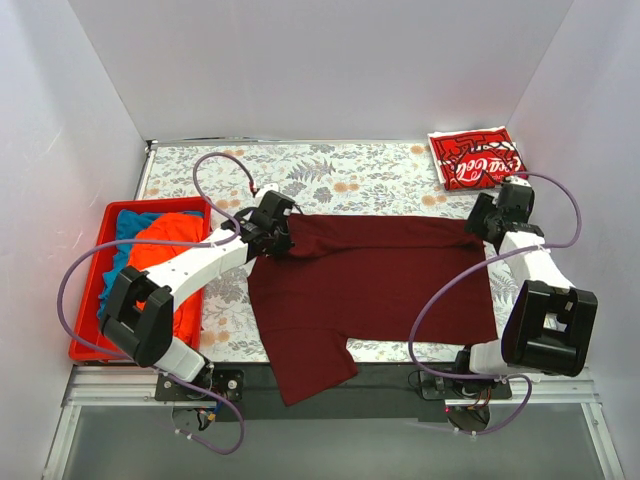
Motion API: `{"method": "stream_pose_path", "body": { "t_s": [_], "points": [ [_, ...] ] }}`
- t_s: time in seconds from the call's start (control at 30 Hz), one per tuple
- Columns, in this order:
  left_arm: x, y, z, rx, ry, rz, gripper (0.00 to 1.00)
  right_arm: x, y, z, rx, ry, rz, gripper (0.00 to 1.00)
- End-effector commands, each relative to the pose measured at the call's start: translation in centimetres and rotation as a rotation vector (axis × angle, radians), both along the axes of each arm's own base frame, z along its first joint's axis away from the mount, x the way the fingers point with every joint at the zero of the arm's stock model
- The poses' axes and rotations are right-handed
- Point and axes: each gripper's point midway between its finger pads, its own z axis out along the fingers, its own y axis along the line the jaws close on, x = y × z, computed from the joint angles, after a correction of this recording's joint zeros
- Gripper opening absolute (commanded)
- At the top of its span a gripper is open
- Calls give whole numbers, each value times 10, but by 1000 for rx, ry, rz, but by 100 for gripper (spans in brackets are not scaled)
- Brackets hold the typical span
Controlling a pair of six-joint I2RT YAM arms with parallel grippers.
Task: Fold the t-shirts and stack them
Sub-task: Fold the tshirt
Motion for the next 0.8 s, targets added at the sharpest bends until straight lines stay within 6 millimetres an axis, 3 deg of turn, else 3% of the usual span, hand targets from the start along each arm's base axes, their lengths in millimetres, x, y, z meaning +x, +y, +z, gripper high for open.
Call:
{"method": "stream_pose_path", "body": {
  "t_s": [0.0, 0.03, 0.23, 0.4, 0.63, 0.77],
  "points": [
    [-9, -8, 15, -15, -10, -20, 0, 8, 24, 24, 60, -74, 76, 66],
    [-12, -11, 13, -13, -3, -31, 0, 7, 40, 25, 95, -82, 133, 66],
    [-36, -30, 6, -12, 32, -79, 0, 5, 84, 30, 125, -143, 300, 66],
    [-39, -39, 13, -15, 12, -82, 0, 3, 101, 19, 132, -122, 356, 66],
    [-43, -27, 2, 30, 25, -39, 0, 3, 114, 14, 141, -116, 431, 66],
    [-48, -25, -9, 44, 50, -47, 0, 2, 142, 12, 152, -115, 539, 65]
  ]
}}
